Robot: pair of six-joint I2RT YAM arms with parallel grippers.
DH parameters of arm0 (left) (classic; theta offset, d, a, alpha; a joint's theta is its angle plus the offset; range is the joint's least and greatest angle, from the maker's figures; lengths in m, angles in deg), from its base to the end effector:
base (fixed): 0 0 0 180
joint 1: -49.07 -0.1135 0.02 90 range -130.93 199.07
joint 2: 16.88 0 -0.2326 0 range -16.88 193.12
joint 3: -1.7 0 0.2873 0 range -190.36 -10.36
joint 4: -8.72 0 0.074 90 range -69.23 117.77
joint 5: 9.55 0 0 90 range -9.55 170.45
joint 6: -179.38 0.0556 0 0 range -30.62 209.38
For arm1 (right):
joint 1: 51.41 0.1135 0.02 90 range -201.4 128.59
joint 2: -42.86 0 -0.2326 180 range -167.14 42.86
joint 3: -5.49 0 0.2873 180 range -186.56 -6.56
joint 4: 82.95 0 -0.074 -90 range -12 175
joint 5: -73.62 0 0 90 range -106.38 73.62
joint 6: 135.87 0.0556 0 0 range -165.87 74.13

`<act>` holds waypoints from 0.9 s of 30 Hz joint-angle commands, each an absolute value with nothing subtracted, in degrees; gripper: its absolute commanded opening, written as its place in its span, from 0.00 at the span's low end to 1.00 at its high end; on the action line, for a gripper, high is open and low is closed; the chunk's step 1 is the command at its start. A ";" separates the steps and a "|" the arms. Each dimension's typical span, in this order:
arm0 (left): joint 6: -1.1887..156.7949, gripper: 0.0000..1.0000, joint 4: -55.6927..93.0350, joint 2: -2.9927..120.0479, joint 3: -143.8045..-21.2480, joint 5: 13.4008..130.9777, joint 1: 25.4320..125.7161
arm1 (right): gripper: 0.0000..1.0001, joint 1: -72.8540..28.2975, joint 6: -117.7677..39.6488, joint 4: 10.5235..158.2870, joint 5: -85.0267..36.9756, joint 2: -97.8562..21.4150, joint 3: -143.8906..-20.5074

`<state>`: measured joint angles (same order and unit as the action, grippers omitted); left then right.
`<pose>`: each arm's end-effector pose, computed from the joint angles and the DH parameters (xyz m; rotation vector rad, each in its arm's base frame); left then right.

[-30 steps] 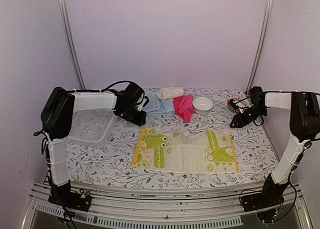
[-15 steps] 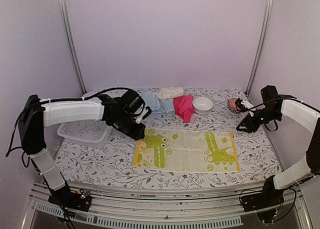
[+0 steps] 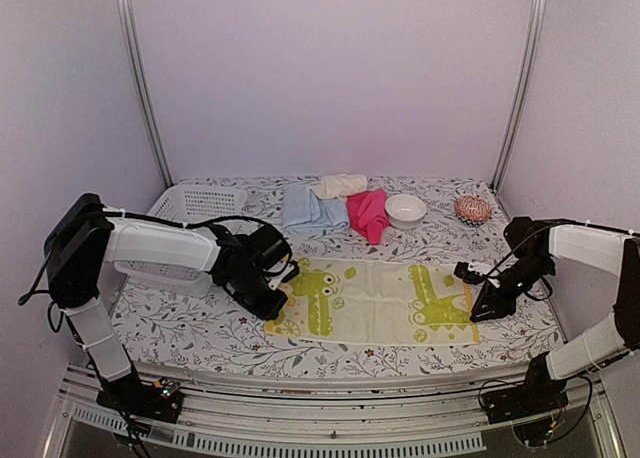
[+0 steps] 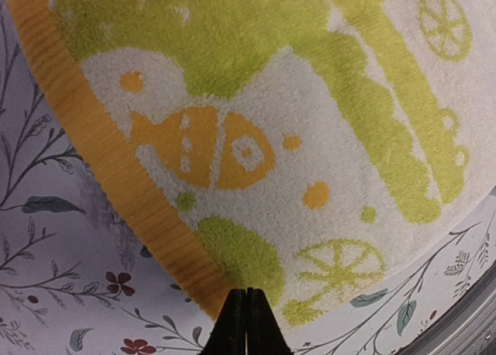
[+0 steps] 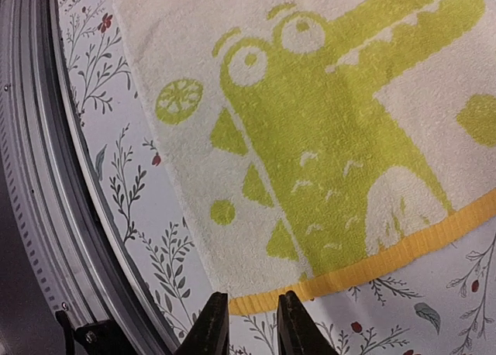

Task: Roll the towels
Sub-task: Smooth out the towel at the center of the board.

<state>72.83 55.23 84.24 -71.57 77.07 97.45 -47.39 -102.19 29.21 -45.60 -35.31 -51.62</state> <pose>0.2325 -0.2667 0.0828 0.8146 2.8134 -0.2888 0.2403 0.0441 0.1154 -1.4275 2.4416 0.6498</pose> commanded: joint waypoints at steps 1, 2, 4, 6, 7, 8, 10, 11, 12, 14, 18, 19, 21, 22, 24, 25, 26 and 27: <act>73.58 0.04 54.65 86.33 -70.46 77.58 97.77 | 0.23 -46.20 -105.89 28.92 -42.73 -37.22 -49.59; 73.38 0.04 54.95 86.84 -70.35 77.44 97.81 | 0.23 -46.15 -106.10 29.10 -42.44 -37.85 -49.47; 72.50 0.03 55.24 87.34 -69.50 77.02 98.05 | 0.21 -46.13 -106.23 29.91 -41.05 -38.79 -48.77; 71.13 0.01 55.14 86.93 -67.81 77.40 98.75 | 0.20 -46.06 -106.91 32.01 -38.10 -39.32 -47.26; 70.25 0.00 55.16 86.43 -66.77 77.74 99.16 | 0.20 -46.05 -107.03 33.14 -35.99 -39.54 -46.53; 69.16 0.00 55.18 85.87 -65.65 77.88 99.63 | 0.20 -46.04 -107.04 34.18 -33.84 -39.76 -45.49; 66.81 0.00 54.88 84.08 -62.97 77.34 100.49 | 0.16 -46.04 -107.28 35.11 -30.98 -40.22 -44.74; 65.81 0.00 54.61 83.36 -61.77 76.96 101.12 | 0.15 -46.02 -107.43 35.24 -30.63 -40.40 -44.80; 64.97 0.00 54.32 82.81 -60.65 76.60 101.71 | 0.15 -46.04 -107.64 35.21 -30.43 -40.56 -44.90; 63.68 0.00 53.55 82.14 -58.76 75.23 103.18 | 0.15 -46.05 -107.89 35.06 -30.17 -40.92 -45.67; 60.58 0.00 52.68 82.40 -56.50 74.77 105.91 | 0.14 -46.04 -109.30 33.35 -29.22 -42.52 -48.20; 59.58 0.00 52.82 82.17 -56.24 74.86 106.41 | 0.14 -46.07 -109.89 32.69 -28.78 -43.06 -48.77; 57.45 0.00 53.30 81.44 -55.56 75.75 107.24 | 0.13 -46.04 -110.69 31.43 -27.23 -43.56 -49.08; 56.63 0.00 53.60 80.92 -55.13 75.98 107.37 | 0.12 -46.04 -111.22 30.99 -26.33 -43.54 -48.97; 55.35 0.00 54.62 80.08 -54.62 76.58 107.48 | 0.11 -46.04 -111.96 30.78 -23.99 -42.93 -48.33; 55.15 0.00 55.26 79.68 -54.64 76.92 107.45 | 0.11 -46.04 -112.16 30.65 -22.92 -42.66 -48.13; 55.08 0.00 55.97 79.54 -54.75 77.32 107.51 | 0.11 -46.04 -112.21 30.22 -22.68 -42.46 -48.28; 55.03 0.00 56.85 79.45 -55.05 77.72 107.50 | 0.11 -46.07 -112.03 29.56 -23.06 -42.28 -48.75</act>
